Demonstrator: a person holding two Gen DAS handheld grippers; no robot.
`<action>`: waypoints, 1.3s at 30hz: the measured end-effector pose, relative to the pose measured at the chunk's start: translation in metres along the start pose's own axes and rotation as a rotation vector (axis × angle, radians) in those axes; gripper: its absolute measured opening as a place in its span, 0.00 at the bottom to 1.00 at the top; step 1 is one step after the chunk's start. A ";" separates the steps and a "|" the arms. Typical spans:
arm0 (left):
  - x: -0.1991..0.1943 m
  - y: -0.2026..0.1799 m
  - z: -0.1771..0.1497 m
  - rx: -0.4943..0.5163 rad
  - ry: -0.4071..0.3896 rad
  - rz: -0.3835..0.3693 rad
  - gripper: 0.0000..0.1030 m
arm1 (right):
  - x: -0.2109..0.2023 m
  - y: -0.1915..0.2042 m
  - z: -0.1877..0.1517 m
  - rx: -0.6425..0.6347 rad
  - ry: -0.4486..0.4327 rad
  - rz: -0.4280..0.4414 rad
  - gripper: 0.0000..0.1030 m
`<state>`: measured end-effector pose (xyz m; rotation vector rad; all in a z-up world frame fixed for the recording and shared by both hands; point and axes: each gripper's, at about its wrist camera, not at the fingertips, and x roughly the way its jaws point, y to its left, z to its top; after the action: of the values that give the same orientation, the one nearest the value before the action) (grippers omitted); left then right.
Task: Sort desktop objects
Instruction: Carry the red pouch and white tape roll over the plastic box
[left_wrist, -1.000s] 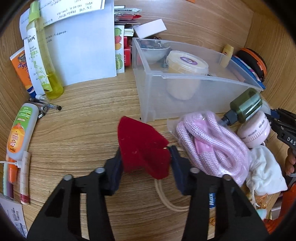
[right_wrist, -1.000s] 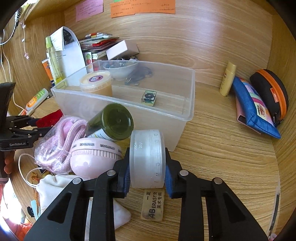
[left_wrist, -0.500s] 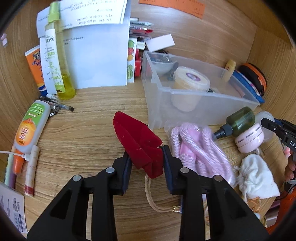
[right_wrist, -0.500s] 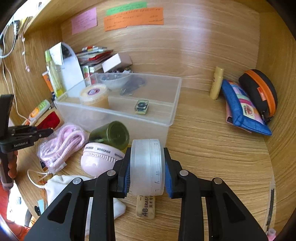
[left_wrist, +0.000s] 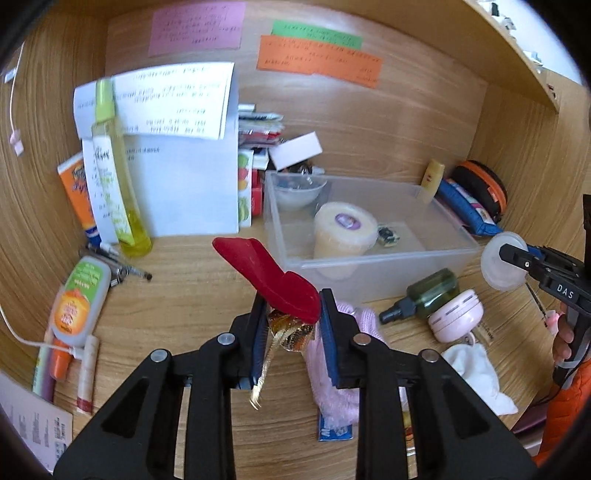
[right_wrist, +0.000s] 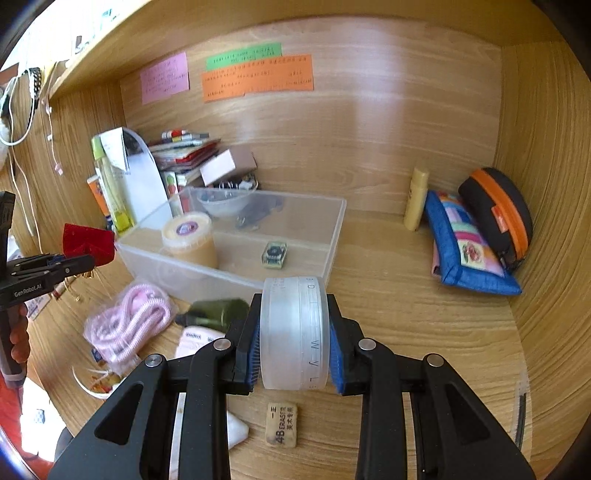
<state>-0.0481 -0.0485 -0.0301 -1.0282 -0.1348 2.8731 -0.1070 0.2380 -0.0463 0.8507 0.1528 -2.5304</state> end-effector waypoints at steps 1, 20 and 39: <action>-0.002 -0.001 0.002 0.002 -0.010 -0.002 0.25 | -0.001 0.000 0.002 -0.001 -0.006 0.001 0.26; -0.024 -0.025 0.050 0.028 -0.144 -0.056 0.25 | -0.002 0.008 0.039 -0.037 -0.079 0.022 0.26; 0.038 -0.015 0.066 0.045 -0.048 0.014 0.25 | 0.033 0.018 0.074 -0.032 -0.069 0.049 0.26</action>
<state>-0.1190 -0.0333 -0.0017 -0.9566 -0.0666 2.9008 -0.1619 0.1907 -0.0057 0.7444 0.1485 -2.5008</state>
